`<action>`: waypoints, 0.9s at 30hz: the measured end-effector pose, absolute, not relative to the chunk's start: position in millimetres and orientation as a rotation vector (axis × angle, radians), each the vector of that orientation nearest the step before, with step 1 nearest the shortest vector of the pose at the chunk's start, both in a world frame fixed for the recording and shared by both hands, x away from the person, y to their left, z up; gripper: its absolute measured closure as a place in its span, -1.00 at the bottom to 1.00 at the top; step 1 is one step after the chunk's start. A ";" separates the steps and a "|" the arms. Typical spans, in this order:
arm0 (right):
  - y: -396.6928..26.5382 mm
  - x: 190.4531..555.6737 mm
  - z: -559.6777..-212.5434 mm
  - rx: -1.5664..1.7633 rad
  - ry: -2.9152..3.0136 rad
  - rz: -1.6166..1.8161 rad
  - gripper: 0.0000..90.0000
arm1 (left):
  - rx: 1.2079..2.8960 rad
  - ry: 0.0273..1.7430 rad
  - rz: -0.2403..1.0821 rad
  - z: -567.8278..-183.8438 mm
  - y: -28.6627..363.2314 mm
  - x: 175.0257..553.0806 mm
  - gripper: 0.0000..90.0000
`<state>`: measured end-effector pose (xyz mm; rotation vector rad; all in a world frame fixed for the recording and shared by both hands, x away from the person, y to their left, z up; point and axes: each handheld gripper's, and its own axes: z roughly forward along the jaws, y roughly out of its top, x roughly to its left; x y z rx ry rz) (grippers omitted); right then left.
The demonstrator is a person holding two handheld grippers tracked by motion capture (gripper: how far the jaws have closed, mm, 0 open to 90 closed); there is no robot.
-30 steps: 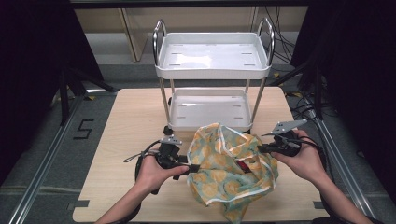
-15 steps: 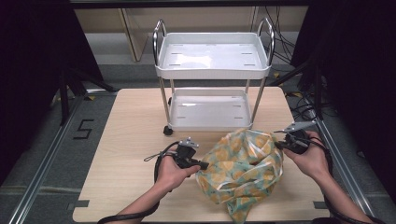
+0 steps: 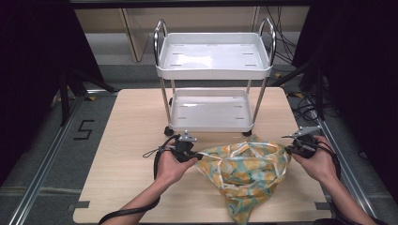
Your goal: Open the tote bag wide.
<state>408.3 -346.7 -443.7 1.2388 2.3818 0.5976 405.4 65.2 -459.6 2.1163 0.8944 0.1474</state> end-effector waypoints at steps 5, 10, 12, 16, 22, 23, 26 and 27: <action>-339.2 395.1 -414.0 1.082 2.362 0.692 0.38 | 2.061 0.834 0.185 -444.1 61.7 401.7 0.56; -320.3 366.7 -373.2 0.938 2.311 0.844 0.34 | 2.090 0.737 0.261 -429.0 54.0 396.6 0.40; -310.2 355.8 -363.7 0.843 2.350 0.896 0.38 | 2.090 0.713 0.270 -424.7 49.5 393.2 0.36; -288.6 342.9 -367.6 0.724 2.500 1.016 0.17 | 2.099 0.693 0.251 -422.5 43.5 390.8 0.34; -272.7 352.4 -391.2 0.602 2.623 0.961 -0.20 | 2.118 0.697 0.242 -427.0 40.4 392.3 0.50; -270.1 353.6 -394.3 0.592 2.617 0.966 -0.21 | 2.128 0.686 0.250 -427.2 40.5 393.1 0.52; -262.9 353.7 -395.6 0.533 2.643 0.934 -0.29 | 2.129 0.681 0.246 -427.2 39.5 393.6 0.55; -261.2 351.9 -394.1 0.513 2.613 0.945 -0.29 | 2.112 0.693 0.251 -426.8 38.7 392.5 0.56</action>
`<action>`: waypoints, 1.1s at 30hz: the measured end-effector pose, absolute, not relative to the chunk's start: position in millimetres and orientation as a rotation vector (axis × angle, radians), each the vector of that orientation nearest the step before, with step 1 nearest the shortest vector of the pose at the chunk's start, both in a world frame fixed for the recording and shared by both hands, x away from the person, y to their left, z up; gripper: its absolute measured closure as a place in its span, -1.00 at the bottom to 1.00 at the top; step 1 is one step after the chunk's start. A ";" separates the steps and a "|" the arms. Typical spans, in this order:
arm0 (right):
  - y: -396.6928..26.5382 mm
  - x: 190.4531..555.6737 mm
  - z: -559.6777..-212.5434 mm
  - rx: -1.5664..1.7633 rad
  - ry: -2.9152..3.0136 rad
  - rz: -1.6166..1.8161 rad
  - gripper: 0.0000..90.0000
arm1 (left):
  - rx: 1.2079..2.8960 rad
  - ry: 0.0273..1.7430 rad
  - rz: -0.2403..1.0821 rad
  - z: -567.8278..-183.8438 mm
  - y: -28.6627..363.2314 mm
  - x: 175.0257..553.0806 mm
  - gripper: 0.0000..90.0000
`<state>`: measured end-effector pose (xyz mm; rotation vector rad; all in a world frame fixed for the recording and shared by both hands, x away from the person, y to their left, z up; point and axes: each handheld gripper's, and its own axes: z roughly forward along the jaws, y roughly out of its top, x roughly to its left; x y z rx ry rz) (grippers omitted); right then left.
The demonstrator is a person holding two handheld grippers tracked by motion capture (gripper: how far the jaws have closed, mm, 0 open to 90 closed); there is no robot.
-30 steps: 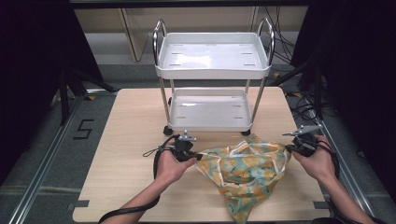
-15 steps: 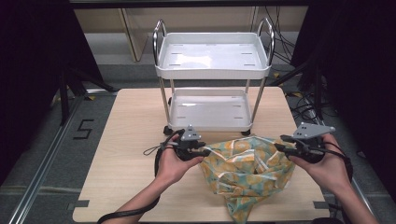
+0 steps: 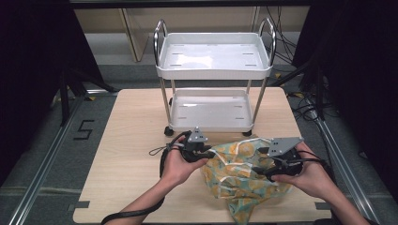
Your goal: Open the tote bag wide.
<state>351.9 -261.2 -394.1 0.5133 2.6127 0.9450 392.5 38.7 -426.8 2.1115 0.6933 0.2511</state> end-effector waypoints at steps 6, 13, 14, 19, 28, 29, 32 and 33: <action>-270.1 357.1 -373.5 0.504 2.523 0.984 -0.58 | 2.122 0.673 0.258 -423.6 40.1 392.8 0.58; -286.3 384.6 -385.8 0.578 2.537 0.941 -0.66 | 2.106 0.694 0.241 -424.1 38.9 392.1 0.60; -284.9 384.2 -387.7 0.569 2.569 0.940 -0.67 | 2.116 0.682 0.252 -424.0 39.4 392.8 0.60; -278.9 377.4 -391.8 0.497 2.641 1.029 -0.66 | 2.120 0.685 0.258 -424.8 39.8 395.0 0.64; -274.9 367.1 -388.6 0.429 2.714 1.191 -0.63 | 2.124 0.686 0.261 -425.2 38.9 396.4 0.67; -273.7 366.4 -389.1 0.403 2.718 1.177 -0.62 | 2.129 0.687 0.263 -425.2 38.9 396.5 0.67; -267.6 360.5 -393.2 0.354 2.778 1.091 -0.61 | 2.130 0.688 0.263 -425.3 38.5 397.0 0.67; -265.4 359.2 -395.1 0.351 2.797 1.055 -0.57 | 2.130 0.688 0.262 -425.2 38.3 397.0 0.67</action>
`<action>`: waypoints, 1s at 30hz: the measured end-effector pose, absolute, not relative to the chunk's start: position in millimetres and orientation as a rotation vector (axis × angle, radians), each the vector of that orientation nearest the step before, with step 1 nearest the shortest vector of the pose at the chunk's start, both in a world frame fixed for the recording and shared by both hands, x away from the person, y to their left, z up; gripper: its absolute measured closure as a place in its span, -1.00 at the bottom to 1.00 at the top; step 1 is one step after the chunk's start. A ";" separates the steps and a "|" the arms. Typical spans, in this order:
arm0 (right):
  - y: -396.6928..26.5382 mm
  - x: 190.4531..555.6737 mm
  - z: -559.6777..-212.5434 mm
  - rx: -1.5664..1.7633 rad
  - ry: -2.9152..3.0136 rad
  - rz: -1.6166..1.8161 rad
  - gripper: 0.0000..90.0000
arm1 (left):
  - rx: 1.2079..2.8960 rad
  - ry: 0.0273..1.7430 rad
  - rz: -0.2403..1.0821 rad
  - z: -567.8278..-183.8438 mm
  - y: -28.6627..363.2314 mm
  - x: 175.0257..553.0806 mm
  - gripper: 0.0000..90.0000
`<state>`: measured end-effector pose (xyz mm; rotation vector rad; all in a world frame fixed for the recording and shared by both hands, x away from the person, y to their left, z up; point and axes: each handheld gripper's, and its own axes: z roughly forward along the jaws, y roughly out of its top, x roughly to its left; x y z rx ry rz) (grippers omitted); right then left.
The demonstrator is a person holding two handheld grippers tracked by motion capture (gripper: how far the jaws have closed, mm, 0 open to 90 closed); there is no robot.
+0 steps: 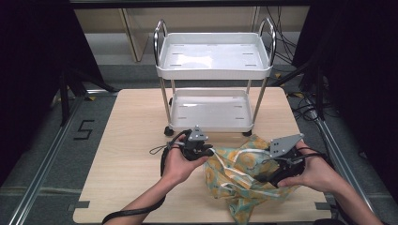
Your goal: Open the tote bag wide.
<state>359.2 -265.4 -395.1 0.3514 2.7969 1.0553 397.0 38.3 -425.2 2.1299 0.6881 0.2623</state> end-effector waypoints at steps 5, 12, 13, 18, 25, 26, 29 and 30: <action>-261.7 361.9 -403.1 0.294 2.843 0.929 0.39 | 2.106 0.698 0.247 -425.1 37.0 395.0 0.66; -265.8 381.5 -395.2 0.492 2.785 0.955 1.00 | 1.998 0.648 0.324 -402.9 42.8 381.8 0.00; -266.1 386.0 -394.6 0.490 2.777 0.975 1.00 | 1.993 0.631 0.333 -397.9 44.4 378.7 -0.03; -268.4 400.6 -389.8 0.621 2.716 1.012 1.00 | 1.979 0.544 0.362 -376.1 47.7 361.6 -0.06; -269.4 419.9 -382.2 0.792 2.647 1.060 1.00 | 1.960 0.467 0.352 -360.1 45.6 344.6 0.03; -269.3 423.2 -381.9 0.807 2.639 1.053 1.00 | 1.961 0.466 0.349 -359.0 45.9 343.3 0.05; -267.8 433.0 -382.9 0.856 2.583 1.067 1.00 | 1.970 0.457 0.359 -358.0 46.4 340.0 0.11; -267.6 435.8 -383.1 0.889 2.567 1.059 1.00 | 1.979 0.451 0.362 -358.1 46.2 338.0 0.13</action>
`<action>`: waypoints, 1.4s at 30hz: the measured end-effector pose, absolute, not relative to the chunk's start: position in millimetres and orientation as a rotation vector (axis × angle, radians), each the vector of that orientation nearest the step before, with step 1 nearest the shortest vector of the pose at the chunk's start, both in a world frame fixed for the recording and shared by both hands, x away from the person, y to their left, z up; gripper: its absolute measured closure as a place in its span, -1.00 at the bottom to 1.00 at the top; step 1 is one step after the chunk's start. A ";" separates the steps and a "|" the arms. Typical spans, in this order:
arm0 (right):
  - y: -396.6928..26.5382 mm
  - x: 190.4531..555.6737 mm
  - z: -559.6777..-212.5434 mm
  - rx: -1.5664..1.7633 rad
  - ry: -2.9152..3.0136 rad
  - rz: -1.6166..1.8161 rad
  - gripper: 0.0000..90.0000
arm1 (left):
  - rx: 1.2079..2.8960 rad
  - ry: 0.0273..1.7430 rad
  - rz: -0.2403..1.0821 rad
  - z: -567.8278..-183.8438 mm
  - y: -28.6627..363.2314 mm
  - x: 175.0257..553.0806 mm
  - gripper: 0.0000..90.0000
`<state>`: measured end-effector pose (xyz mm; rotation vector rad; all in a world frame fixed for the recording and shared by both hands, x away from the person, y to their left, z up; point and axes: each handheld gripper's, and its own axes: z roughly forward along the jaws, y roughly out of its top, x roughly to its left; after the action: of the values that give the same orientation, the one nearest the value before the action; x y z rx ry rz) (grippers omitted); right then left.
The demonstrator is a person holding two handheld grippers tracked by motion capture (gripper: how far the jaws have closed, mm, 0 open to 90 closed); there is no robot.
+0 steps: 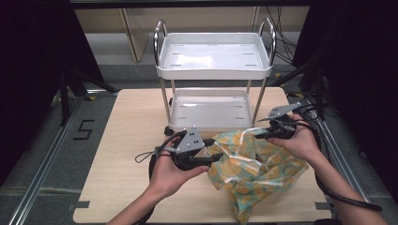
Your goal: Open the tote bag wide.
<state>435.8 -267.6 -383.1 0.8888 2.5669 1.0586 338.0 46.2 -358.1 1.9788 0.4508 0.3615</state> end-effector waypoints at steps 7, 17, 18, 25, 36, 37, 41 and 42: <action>-264.0 450.5 -389.0 0.959 2.534 1.020 1.00 | 2.062 0.333 0.256 -368.5 28.0 325.2 0.18; -255.5 446.2 -396.0 0.972 2.538 0.978 1.00 | 2.188 0.154 0.257 -392.7 -17.8 321.9 -0.10; -255.4 446.1 -396.0 0.977 2.543 0.969 1.00 | 2.200 0.143 0.273 -395.9 -21.6 321.7 -0.08; -251.9 442.8 -398.5 1.068 2.527 0.942 1.00 | 2.279 0.037 0.293 -415.3 -42.7 326.6 0.34; -255.5 457.1 -401.1 1.115 2.509 0.960 1.00 | 2.418 -0.034 0.092 -444.7 -41.5 309.6 0.99; -257.8 460.9 -401.2 1.123 2.519 0.939 1.00 | 2.423 -0.038 0.079 -446.9 -39.9 305.8 0.99; -264.6 472.6 -408.6 1.182 2.445 0.938 0.99 | 2.437 -0.055 0.045 -451.6 -27.8 299.4 0.99; -265.8 474.0 -410.1 1.184 2.434 0.934 0.98 | 2.438 -0.051 0.043 -452.1 -23.7 300.0 0.99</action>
<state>474.0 -265.8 -410.1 1.1837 2.4335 0.9342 300.0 -23.7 -452.1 2.4375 -0.0508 0.0432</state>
